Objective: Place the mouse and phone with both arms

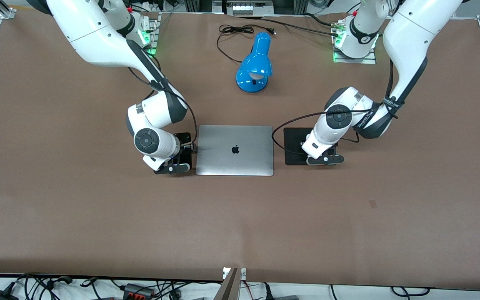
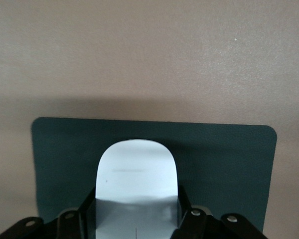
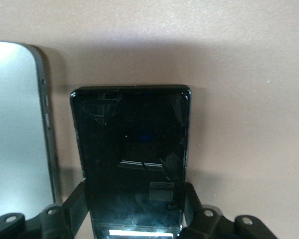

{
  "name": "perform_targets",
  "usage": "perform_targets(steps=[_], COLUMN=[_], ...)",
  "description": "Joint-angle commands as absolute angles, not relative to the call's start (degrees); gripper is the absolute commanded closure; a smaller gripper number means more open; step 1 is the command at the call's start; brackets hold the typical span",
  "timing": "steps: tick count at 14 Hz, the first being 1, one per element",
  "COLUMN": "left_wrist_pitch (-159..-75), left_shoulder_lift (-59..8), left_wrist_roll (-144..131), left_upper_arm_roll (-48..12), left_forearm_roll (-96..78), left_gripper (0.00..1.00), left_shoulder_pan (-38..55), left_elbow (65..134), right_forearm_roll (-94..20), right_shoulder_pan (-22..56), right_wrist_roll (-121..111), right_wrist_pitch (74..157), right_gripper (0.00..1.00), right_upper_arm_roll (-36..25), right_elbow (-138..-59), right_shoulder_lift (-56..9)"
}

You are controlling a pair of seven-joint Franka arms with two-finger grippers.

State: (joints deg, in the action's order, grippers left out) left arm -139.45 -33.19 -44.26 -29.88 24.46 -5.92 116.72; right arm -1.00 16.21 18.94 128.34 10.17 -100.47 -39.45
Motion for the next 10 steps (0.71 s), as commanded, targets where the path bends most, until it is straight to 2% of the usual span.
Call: perform_targets(steps=[1, 2, 3, 7, 10], left_wrist_pitch=[-141.59, -141.59, -141.59, -139.58, -132.3], left_shoulder_lift=[-34.01, -34.01, -34.01, -32.26, -30.33], left_wrist_roll=[-46.05, -46.49, -46.67, -46.32, -45.27], left_upper_arm_roll=[-30.06, -30.06, -29.97, -30.23, -30.67], left_forearm_roll=[26.1, 26.1, 26.1, 26.1, 26.1], left_gripper=[0.63, 0.47, 0.0, 0.0, 0.0], left_shoulder_pan=[-6.42, -6.42, -6.59, -6.85, -7.56], left_elbow=[117.16, 117.16, 117.16, 116.37, 113.92], right_forearm_roll=[-1.32, -1.32, -1.32, -0.88, -0.35], right_shoulder_pan=[15.64, 15.64, 15.64, 14.77, 13.63], right_wrist_roll=[18.99, 18.9, 18.98, 18.98, 18.63], right_wrist_pitch=[127.79, 126.92, 124.56, 107.53, 101.53], right_gripper=[0.0, 0.0, 0.0, 0.0, 0.0], right_upper_arm_roll=[10.02, 9.93, 9.84, 9.32, 8.35], right_elbow=[-99.32, -98.62, -96.96, -82.48, -76.12], right_shoulder_lift=[-38.16, -36.75, -35.87, -35.33, -32.71])
